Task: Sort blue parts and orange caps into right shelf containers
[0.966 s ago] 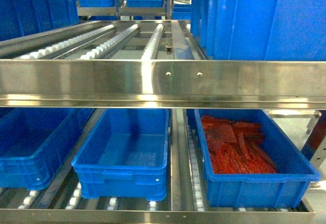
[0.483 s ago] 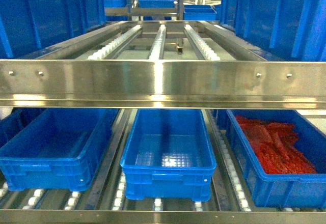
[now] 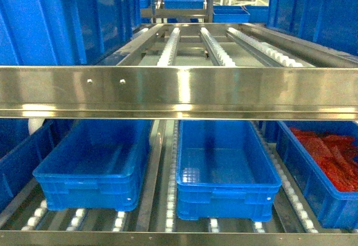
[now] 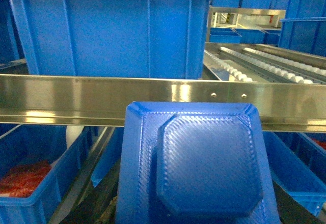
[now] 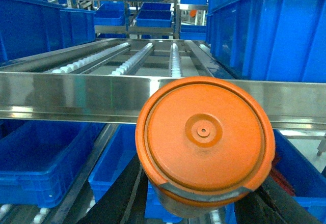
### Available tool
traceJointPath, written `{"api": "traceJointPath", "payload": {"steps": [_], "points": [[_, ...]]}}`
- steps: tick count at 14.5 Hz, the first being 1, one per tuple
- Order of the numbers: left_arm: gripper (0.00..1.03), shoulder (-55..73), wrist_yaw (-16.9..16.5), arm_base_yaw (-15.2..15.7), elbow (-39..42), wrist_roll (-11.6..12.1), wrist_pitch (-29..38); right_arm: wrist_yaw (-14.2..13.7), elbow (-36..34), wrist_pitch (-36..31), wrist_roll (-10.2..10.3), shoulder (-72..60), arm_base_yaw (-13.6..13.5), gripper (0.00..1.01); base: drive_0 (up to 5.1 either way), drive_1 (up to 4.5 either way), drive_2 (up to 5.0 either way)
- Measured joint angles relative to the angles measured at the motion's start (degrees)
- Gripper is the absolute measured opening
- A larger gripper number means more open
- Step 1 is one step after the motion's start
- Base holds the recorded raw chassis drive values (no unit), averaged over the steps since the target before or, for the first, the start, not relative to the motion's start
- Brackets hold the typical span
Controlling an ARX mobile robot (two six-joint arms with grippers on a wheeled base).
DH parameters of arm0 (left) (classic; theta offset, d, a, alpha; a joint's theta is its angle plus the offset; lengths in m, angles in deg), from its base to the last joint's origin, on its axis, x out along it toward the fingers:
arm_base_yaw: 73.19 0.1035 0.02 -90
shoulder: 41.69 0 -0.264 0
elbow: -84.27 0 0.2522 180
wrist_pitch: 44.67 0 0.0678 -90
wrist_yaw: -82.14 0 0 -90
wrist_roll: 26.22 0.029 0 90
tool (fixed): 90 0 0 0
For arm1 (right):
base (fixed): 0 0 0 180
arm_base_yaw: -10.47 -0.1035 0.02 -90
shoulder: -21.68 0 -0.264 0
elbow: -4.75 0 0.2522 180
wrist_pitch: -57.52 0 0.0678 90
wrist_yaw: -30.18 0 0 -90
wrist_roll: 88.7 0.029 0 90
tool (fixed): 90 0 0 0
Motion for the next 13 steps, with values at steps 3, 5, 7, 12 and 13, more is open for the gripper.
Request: {"api": "traceJointPath", "payload": {"steps": [3, 5, 7, 12, 13], "points": [[0.43, 0.0, 0.0, 0.0, 0.0, 0.0, -0.1, 0.0, 0.0, 0.0, 0.0, 0.0, 0.0, 0.41, -4.9, 2.51, 2.5], [0.43, 0.0, 0.1, 0.0, 0.0, 0.0, 0.0, 0.0, 0.0, 0.0, 0.0, 0.0, 0.0, 0.41, -4.9, 2.51, 2.5], [0.43, 0.0, 0.2, 0.0, 0.0, 0.0, 0.0, 0.1, 0.0, 0.0, 0.0, 0.0, 0.0, 0.41, -4.9, 2.51, 2.5], [0.43, 0.0, 0.1, 0.0, 0.0, 0.0, -0.1, 0.2, 0.0, 0.1, 0.0, 0.0, 0.0, 0.41, -4.9, 2.51, 2.5], [0.43, 0.0, 0.1, 0.0, 0.0, 0.0, 0.0, 0.2, 0.0, 0.1, 0.0, 0.0, 0.0, 0.41, -4.9, 2.51, 2.5]]}}
